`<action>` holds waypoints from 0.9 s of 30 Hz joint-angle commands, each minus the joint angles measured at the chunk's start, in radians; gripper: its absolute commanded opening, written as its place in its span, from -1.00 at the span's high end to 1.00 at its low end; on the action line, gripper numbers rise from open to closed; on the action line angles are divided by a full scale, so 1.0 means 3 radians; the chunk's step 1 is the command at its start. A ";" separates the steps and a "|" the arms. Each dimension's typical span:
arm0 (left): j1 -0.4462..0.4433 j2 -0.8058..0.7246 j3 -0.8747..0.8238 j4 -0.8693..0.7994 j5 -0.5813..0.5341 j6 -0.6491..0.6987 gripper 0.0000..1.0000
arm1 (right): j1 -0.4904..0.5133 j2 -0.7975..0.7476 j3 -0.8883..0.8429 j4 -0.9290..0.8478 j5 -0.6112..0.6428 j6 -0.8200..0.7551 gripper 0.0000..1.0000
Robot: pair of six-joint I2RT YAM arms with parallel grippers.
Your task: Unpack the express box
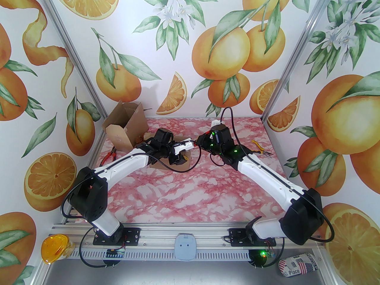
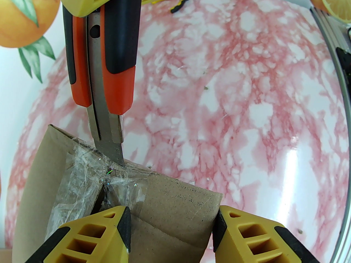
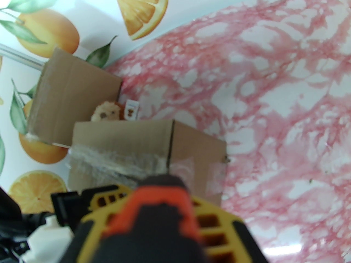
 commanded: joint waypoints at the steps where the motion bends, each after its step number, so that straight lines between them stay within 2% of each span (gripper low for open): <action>1: 0.0009 0.0123 -0.0024 0.0093 -0.0144 -0.0107 -0.01 | 0.0121 0.0101 -0.0011 -0.0420 -0.0122 -0.0068 1.00; 12: 0.0124 0.0149 -0.0028 0.0229 -0.0350 -0.0432 0.10 | 0.0125 -0.0038 -0.0006 -0.0759 -0.0267 -0.0132 1.00; 21: 0.0175 0.0144 -0.0060 0.0231 -0.0373 -0.0520 0.12 | 0.0123 -0.0121 -0.0090 -0.0731 -0.0406 0.0004 1.00; 27: 0.0208 0.0207 -0.0011 0.0239 -0.0430 -0.0633 0.14 | 0.0063 -0.0221 -0.0222 -0.0655 -0.0768 0.0197 1.00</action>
